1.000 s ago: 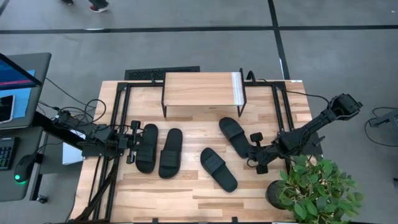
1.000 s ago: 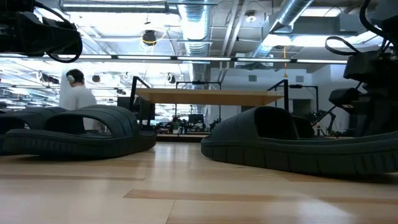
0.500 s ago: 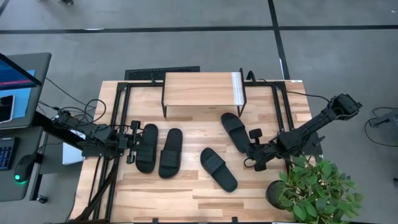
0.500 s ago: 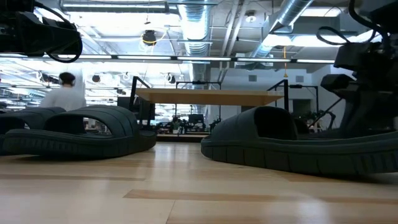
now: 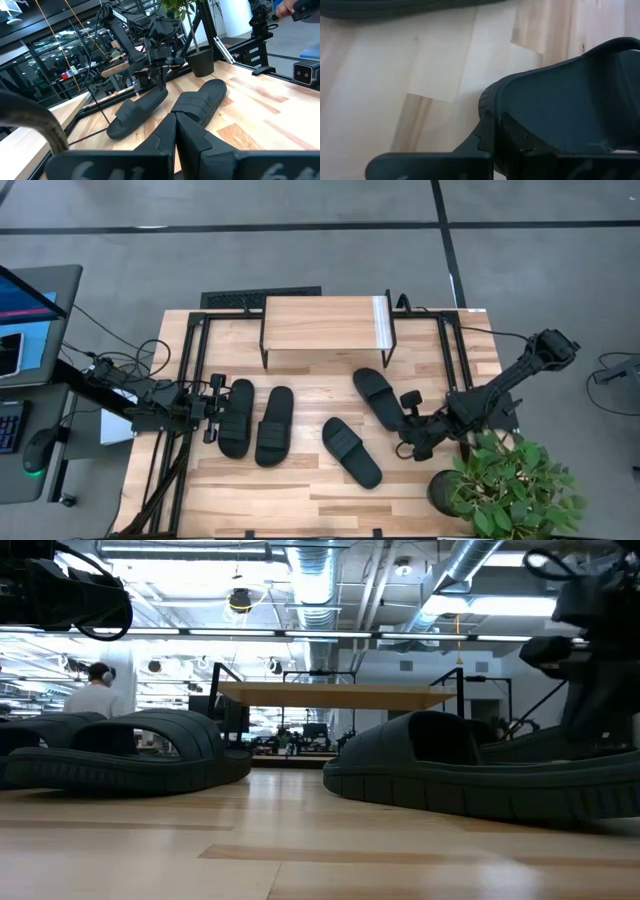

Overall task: Pick and place slides into the shelf
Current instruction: Put the right black slide on the shelf

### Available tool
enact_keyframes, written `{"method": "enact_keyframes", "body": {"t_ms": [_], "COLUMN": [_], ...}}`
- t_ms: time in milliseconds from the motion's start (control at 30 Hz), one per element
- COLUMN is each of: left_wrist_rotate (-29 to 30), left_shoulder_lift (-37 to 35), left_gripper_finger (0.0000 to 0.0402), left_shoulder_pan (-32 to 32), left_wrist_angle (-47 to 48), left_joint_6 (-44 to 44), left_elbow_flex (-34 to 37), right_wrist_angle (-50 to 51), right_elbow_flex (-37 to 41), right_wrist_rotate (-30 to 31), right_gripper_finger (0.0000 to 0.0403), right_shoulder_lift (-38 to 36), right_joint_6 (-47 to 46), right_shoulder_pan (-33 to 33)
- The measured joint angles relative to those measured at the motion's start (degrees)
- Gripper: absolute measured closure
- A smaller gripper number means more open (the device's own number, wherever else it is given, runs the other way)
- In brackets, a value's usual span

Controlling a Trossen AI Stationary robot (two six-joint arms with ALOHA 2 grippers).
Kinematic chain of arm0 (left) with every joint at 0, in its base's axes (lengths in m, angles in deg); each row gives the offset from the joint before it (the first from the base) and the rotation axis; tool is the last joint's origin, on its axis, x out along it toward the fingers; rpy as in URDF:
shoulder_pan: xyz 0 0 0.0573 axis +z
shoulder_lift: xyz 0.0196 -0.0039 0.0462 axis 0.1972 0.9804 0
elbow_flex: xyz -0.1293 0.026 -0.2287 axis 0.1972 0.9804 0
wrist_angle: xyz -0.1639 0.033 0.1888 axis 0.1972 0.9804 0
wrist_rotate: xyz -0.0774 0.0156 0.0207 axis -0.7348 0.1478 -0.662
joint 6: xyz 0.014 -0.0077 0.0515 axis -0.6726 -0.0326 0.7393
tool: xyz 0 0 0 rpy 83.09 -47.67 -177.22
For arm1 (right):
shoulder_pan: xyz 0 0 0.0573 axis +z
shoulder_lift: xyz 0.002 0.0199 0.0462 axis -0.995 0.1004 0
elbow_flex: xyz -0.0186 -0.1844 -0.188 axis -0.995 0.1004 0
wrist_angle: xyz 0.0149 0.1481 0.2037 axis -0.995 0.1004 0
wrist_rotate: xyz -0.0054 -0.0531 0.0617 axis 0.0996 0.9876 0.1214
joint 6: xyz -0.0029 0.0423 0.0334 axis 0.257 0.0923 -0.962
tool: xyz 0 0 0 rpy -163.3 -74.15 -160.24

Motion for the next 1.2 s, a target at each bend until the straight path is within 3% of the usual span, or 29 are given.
{"method": "enact_keyframes", "body": {"t_ms": [300, 600, 933, 1200], "left_wrist_rotate": [0.0, 0.0, 0.0, 0.0], "left_shoulder_lift": [0.0, 0.0, 0.0, 0.0], "left_gripper_finger": [0.0401, 0.0401, 0.0402, 0.0401], "left_shoulder_pan": [0.0, 0.0, 0.0, 0.0], "left_wrist_angle": [0.0, 0.0, 0.0, 0.0], "left_joint_6": [0.0, 0.0, 0.0, 0.0], "left_elbow_flex": [0.0, 0.0, 0.0, 0.0], "right_wrist_angle": [1.9, 2.4, 0.6, -2.8], "right_elbow_flex": [-0.8, -0.8, -0.8, -0.8], "right_wrist_rotate": [3.1, 4.7, 4.3, -0.3], "right_gripper_finger": [0.0403, 0.0402, 0.0402, 0.0402], "right_shoulder_lift": [-0.1, -0.7, -8.6, -15.8], "right_joint_6": [0.5, 3.4, 12.6, 21.3], "right_shoulder_pan": [4.2, 3.8, -0.9, -3.4]}}
